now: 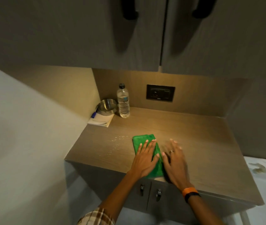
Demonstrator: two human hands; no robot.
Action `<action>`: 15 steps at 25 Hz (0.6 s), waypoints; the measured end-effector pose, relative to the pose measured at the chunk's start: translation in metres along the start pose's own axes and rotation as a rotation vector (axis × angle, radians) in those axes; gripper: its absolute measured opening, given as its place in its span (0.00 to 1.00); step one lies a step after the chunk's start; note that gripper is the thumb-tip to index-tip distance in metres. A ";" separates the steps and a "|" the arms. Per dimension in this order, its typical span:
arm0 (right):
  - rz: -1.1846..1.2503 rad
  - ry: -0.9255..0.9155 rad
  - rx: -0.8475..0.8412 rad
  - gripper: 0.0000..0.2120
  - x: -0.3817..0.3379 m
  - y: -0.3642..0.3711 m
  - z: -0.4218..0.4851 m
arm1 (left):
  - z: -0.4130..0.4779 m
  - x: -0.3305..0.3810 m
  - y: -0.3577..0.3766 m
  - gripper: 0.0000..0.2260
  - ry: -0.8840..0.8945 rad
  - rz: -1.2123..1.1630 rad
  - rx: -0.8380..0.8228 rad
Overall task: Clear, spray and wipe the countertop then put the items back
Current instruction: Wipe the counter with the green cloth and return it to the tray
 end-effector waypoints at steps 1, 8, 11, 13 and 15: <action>0.028 -0.049 -0.072 0.23 -0.034 0.025 0.009 | -0.005 -0.022 -0.019 0.27 -0.048 -0.069 0.093; -0.301 0.043 -0.216 0.31 -0.066 0.089 0.040 | -0.028 -0.245 -0.139 0.35 -0.278 0.207 0.223; -0.297 0.128 -0.212 0.31 -0.051 0.096 0.096 | -0.011 -0.278 -0.130 0.42 -0.166 0.236 0.160; -0.331 0.163 -0.241 0.30 -0.042 0.106 0.144 | -0.003 -0.291 -0.121 0.37 -0.155 0.255 0.166; -0.334 0.156 -0.294 0.30 -0.044 0.116 0.184 | 0.003 -0.301 -0.110 0.33 -0.162 0.245 0.121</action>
Point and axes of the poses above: each hand's wrist, its own z-axis towards the middle knuckle, its own y-axis out of the palm, x = y × z, the point moved 8 cm from there along z, towards the middle knuckle, and after that the axes turned 3 degrees about -y, right-handed, at the moved point
